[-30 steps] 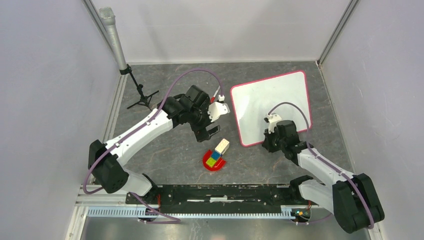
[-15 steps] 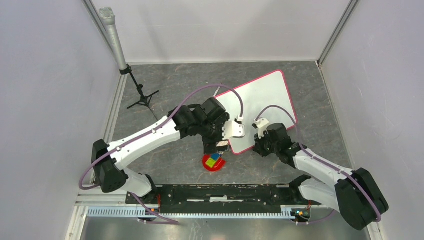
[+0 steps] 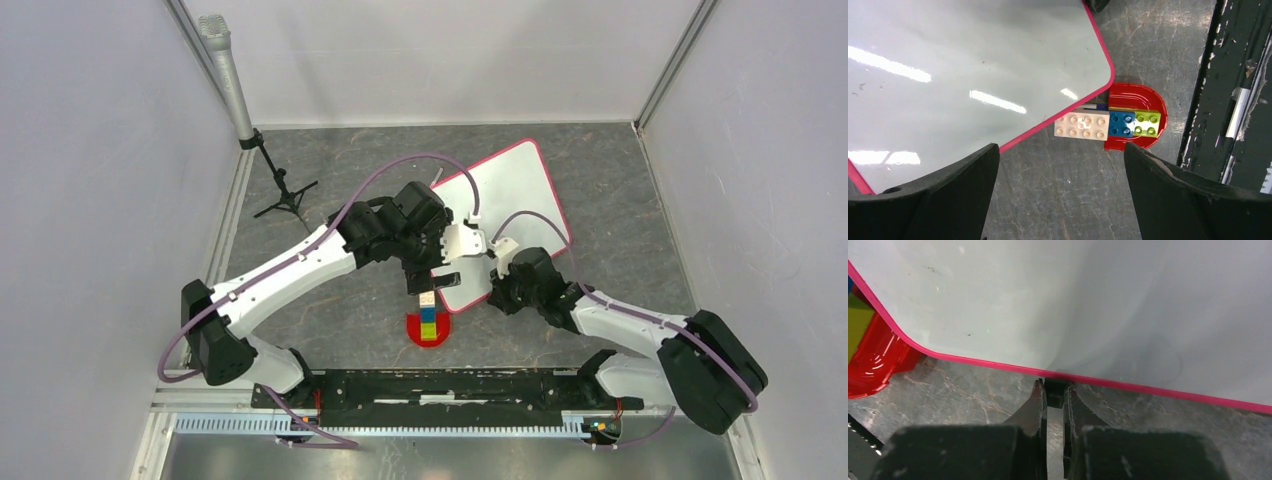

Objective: Write a sentence on the whiteboard
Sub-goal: Move the whiteboard stand to the center of the board.

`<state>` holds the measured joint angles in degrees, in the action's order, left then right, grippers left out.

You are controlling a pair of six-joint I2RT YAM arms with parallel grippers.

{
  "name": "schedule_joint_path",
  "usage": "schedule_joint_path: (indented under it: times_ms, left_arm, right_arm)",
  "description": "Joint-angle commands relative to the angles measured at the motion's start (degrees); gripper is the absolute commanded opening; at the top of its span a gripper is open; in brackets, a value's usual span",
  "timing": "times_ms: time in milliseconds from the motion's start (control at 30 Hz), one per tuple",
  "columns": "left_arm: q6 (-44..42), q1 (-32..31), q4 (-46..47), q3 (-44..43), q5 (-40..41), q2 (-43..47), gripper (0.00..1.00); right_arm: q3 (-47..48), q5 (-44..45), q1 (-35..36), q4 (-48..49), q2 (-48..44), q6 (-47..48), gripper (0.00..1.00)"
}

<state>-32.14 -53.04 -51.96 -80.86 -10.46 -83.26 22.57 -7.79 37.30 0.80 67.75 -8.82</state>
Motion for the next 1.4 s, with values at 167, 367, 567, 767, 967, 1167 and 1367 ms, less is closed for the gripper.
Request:
schedule_joint_path:
  times_ms: [167, 367, 567, 767, 967, 1167, 1367]
  left_arm:
    - [5.83, 9.59, 1.24, -4.48, -3.39, 3.3, 1.0]
    - [8.58, 13.92, 1.52, -7.84, -2.96, 4.65, 1.0]
    - [11.58, 18.19, 1.35, -9.33, -3.67, 5.3, 1.0]
    - [12.77, 20.24, 1.04, -8.79, -3.6, 5.53, 1.0]
    - [13.93, 21.64, 1.06, -8.14, -3.92, 5.48, 1.0]
    - [14.26, 22.01, 0.51, -8.41, -4.27, 4.96, 1.0]
    - [14.43, 22.01, 0.31, -8.59, -4.76, 4.69, 1.0]
  right_arm:
    - [3.29, -9.48, 8.85, 8.3, 6.67, -6.21, 0.0]
    - [5.65, -8.17, 12.93, 11.37, 10.93, -9.34, 0.0]
    - [10.11, -7.88, 16.21, 13.09, 16.31, -13.38, 0.0]
    - [14.19, -7.91, 18.79, 14.24, 20.07, -15.58, 0.0]
    - [16.81, -6.89, 19.76, 14.53, 22.78, -15.09, 0.03]
    - [18.08, -6.02, 19.83, 10.62, 21.54, -12.97, 0.28]
    - [16.44, -5.93, 19.83, 8.7, 16.32, -10.82, 0.51]
